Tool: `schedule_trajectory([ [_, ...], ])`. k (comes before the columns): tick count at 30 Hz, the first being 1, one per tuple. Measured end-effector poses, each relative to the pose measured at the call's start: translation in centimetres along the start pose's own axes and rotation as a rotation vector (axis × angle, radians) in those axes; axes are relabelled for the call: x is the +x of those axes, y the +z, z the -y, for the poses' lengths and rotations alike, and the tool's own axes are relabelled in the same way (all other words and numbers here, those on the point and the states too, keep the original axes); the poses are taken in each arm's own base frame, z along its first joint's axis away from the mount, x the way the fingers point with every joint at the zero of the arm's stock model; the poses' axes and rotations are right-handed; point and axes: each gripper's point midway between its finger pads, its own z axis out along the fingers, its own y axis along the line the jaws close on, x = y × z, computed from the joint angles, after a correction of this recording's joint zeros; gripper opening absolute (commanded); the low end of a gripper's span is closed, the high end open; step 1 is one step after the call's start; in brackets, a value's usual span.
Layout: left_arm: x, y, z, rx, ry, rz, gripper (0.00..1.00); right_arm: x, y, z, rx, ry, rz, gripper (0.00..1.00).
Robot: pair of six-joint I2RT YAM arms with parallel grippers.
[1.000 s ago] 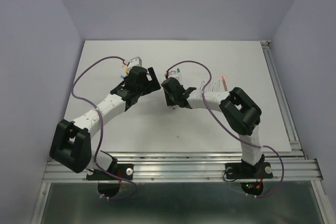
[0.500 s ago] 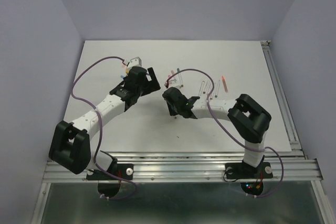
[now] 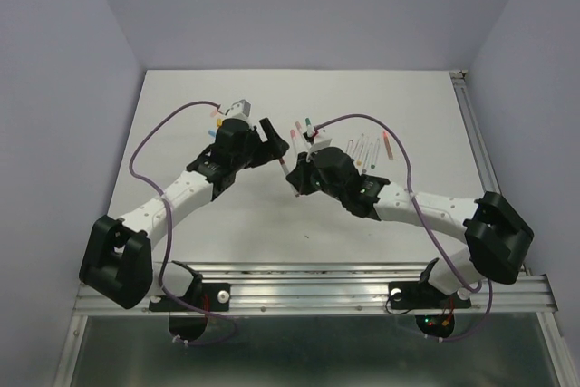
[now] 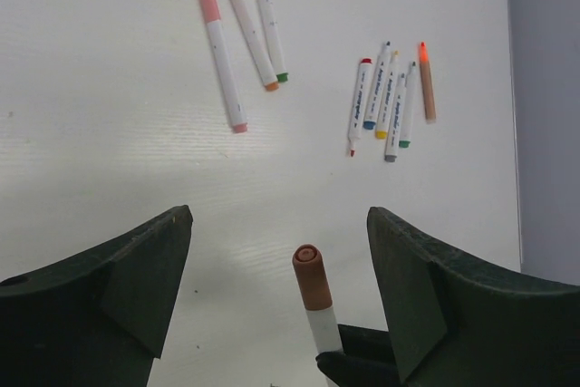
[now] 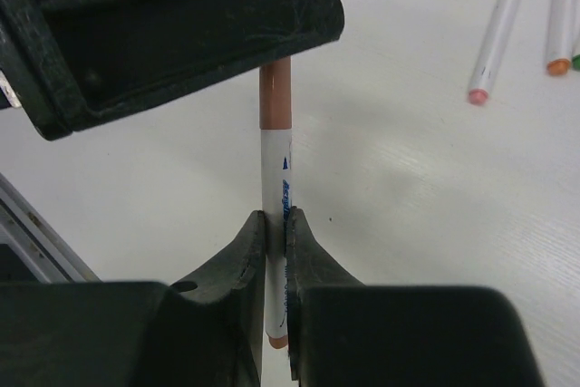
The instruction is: Open the pen caps
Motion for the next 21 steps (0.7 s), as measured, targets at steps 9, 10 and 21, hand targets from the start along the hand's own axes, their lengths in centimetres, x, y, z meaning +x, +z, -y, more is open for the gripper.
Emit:
schedule_trajectory([
  [9, 0.5, -0.6, 2.7, 0.147, -0.051, -0.026, 0.67, -1.3, -0.4, -1.0, -0.046, 0.017, 0.044, 0.01],
  [10, 0.4, -0.7, 3.0, 0.166, -0.054, -0.024, 0.57, -1.4, -0.4, -1.1, -0.05, 0.017, 0.046, 0.01],
  [21, 0.3, -0.9, 3.7, 0.201, -0.06, -0.022, 0.15, -1.6, -0.4, -1.5, -0.065, 0.019, 0.054, 0.01],
])
